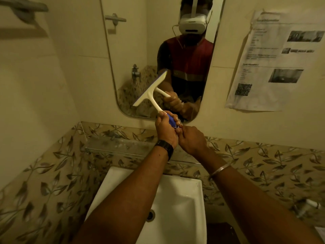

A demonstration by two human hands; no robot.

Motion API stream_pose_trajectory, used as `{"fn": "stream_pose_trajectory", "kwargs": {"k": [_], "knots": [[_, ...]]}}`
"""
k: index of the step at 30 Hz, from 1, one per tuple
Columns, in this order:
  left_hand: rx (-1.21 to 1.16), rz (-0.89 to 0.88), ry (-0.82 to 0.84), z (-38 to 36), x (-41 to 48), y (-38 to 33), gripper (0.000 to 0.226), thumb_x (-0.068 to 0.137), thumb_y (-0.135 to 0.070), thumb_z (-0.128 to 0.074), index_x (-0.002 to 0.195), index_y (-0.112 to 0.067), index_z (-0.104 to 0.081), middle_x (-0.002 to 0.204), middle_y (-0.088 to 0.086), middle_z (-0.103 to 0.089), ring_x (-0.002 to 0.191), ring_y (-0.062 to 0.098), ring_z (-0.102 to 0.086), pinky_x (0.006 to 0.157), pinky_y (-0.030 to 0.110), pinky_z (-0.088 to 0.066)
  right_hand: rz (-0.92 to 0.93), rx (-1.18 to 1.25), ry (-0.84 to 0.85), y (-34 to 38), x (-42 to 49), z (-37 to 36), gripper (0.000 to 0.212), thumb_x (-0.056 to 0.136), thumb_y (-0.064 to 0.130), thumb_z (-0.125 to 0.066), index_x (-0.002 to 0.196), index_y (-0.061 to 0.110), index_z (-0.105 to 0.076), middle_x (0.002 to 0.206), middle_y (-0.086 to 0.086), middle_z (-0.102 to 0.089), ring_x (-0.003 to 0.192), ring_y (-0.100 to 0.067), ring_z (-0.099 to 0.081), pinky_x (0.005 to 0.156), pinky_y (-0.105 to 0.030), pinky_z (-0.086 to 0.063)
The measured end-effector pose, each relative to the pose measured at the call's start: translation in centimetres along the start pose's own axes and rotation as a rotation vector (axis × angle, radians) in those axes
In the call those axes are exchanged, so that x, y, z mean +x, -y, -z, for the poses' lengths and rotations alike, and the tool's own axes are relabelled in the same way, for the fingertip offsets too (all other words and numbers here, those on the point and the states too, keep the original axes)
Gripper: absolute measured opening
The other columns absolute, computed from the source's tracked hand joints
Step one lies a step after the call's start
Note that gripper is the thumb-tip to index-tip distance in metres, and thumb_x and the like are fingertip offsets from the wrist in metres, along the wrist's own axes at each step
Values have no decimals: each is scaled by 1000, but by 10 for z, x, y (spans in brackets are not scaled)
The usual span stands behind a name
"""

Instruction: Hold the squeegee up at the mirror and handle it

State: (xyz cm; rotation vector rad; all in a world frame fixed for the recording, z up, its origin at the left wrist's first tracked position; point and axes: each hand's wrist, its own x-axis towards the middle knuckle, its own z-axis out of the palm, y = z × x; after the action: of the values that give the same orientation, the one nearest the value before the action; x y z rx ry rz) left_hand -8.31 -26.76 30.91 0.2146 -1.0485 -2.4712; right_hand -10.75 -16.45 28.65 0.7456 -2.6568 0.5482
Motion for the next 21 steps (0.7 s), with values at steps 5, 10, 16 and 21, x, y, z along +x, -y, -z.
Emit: {"fn": "stream_pose_trajectory", "kwargs": {"k": [5, 10, 16, 21], "knots": [[-6, 123, -39, 5, -18, 45, 39, 110, -40, -36, 85, -16, -55, 67, 6, -53, 56, 20, -45, 46, 25, -31, -74, -33, 67, -39, -29, -19, 60, 100, 64, -18, 82, 23, -56, 71, 0, -58, 63, -23, -58, 56, -31, -42], [-28, 134, -42, 10, -30, 37, 38, 110, -39, -38, 86, -17, -56, 66, 4, -54, 55, 18, -46, 48, 25, -28, -44, -66, 34, -35, -41, -19, 72, 99, 68, -12, 85, 18, -62, 69, 1, -57, 61, -22, -58, 53, -31, -42], [-120, -10, -26, 22, -9, -29, 41, 110, -45, -36, 85, -17, -53, 67, 5, -50, 53, 18, -44, 44, 22, -26, 100, -65, -5, 30, 2, -4, 55, 103, 59, -21, 81, 22, -56, 68, 1, -54, 61, -23, -57, 56, -37, -50], [-147, -29, -87, 41, 12, -50, 44, 110, -46, -36, 82, -16, -54, 64, 5, -49, 52, 18, -44, 44, 21, -27, 139, -50, 10, 57, 23, -16, 52, 101, 57, -24, 77, 21, -53, 69, -2, -56, 60, -24, -56, 56, -38, -51]]}}
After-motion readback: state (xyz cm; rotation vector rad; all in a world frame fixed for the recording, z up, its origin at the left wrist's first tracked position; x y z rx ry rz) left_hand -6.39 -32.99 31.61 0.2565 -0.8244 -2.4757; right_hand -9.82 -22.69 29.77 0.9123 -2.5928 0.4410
